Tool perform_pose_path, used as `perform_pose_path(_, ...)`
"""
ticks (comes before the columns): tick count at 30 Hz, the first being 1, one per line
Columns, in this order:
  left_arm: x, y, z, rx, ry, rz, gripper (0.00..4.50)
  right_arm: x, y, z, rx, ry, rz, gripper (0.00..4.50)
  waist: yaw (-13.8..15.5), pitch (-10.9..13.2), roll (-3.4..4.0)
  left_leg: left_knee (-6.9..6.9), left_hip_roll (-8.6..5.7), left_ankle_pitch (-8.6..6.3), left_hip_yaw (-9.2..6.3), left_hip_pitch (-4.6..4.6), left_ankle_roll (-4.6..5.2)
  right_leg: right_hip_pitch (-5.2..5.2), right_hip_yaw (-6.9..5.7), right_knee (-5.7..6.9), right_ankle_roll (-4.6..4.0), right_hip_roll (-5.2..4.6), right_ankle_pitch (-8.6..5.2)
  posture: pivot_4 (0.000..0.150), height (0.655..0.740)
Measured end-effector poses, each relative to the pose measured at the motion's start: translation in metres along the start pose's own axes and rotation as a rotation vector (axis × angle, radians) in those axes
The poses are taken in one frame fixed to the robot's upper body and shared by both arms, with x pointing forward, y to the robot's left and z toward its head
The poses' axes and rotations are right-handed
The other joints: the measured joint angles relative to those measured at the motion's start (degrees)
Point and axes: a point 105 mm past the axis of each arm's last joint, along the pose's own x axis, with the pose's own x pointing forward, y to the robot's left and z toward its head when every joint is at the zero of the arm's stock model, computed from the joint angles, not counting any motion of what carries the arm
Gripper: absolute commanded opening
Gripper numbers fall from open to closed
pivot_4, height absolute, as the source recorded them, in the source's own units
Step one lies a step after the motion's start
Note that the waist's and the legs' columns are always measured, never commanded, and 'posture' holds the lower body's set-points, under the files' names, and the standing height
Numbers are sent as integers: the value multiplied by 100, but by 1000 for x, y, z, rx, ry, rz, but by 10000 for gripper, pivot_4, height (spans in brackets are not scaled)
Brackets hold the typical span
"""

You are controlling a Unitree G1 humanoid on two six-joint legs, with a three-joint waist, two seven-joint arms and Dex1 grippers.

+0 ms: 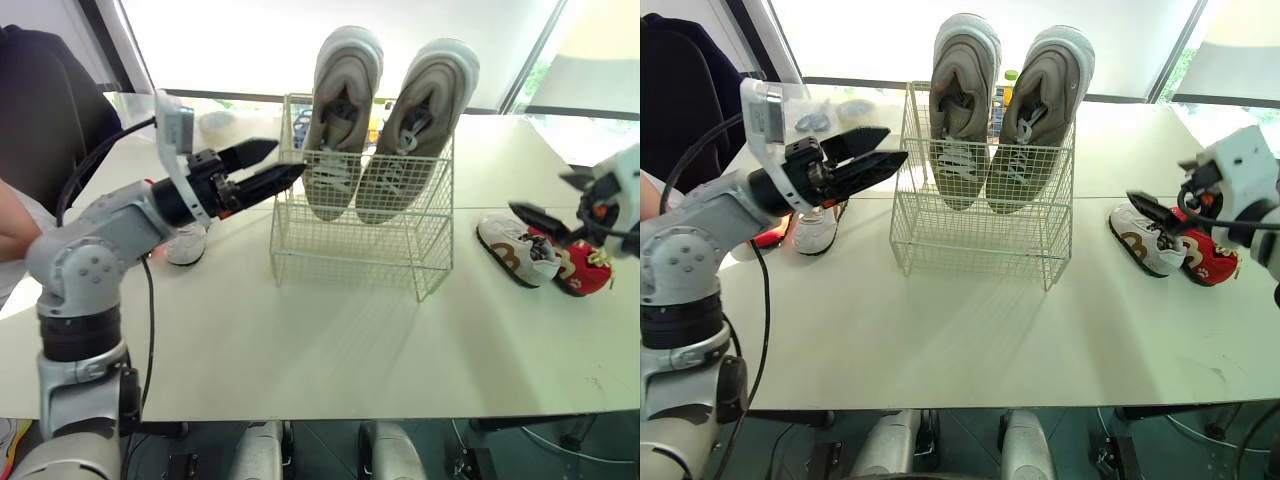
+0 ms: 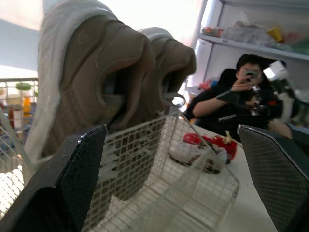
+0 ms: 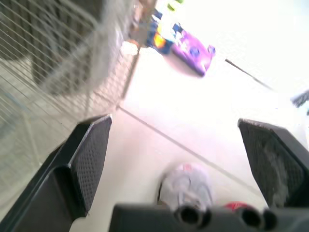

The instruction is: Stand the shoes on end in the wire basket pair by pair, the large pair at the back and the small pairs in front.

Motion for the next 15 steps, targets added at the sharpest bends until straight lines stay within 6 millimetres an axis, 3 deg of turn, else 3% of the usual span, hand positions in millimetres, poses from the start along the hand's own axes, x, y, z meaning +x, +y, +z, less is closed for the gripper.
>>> perform_pose_path(2,-3,-8,0,-29,21,-60,44728,0,-9,-22,40,71,-40,45000,-2,0,1,0,0,0,0,0,0,0,0,0,0,0,0,1500,7400)
perform_pose_path(6,-3,-16,-2,-35,40,-108,44728,2,-17,-47,104,120,-81,45000,-15,0,-1,-1,1,0,1,2,-2,3,-1,-3,0,3,-1,1500,7400)
perform_pose_path(10,-5,-16,-16,-41,90,-106,44728,12,-13,-97,222,223,-79,45000,-14,2,1,-2,0,1,7,0,-2,1,0,-4,0,4,-1,1500,7400)
perform_pose_path(15,-3,-18,-17,-10,97,-108,44728,22,-13,-114,229,250,-75,45000,-23,2,4,-3,0,1,6,2,-3,0,2,-4,0,3,-1,1500,7400)
